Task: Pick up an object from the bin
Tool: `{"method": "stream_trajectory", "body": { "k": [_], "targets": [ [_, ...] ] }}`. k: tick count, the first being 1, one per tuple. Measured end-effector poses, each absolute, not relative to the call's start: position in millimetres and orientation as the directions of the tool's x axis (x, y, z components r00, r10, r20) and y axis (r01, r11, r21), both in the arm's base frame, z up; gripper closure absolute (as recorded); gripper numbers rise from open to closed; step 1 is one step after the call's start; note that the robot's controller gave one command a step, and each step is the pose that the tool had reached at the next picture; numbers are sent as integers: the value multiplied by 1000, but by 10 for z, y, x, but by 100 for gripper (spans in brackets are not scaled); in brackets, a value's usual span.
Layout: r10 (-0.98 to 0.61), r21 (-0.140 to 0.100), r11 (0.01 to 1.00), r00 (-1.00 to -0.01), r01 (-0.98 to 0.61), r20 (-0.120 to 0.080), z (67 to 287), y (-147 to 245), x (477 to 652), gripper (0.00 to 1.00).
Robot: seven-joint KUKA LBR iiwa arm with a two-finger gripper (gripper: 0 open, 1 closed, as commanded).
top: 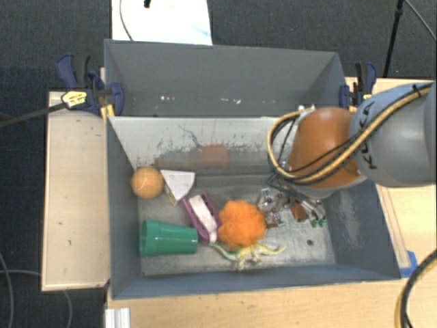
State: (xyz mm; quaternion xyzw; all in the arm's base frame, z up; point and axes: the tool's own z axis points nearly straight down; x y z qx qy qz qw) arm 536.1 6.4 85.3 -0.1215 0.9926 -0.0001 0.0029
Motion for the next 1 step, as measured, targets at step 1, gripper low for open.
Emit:
{"method": "stream_trajectory", "body": {
  "k": [1],
  "targets": [
    [-381,-4,925,-925,-381,-10,2489,-212,5351,100]
  ]
}}
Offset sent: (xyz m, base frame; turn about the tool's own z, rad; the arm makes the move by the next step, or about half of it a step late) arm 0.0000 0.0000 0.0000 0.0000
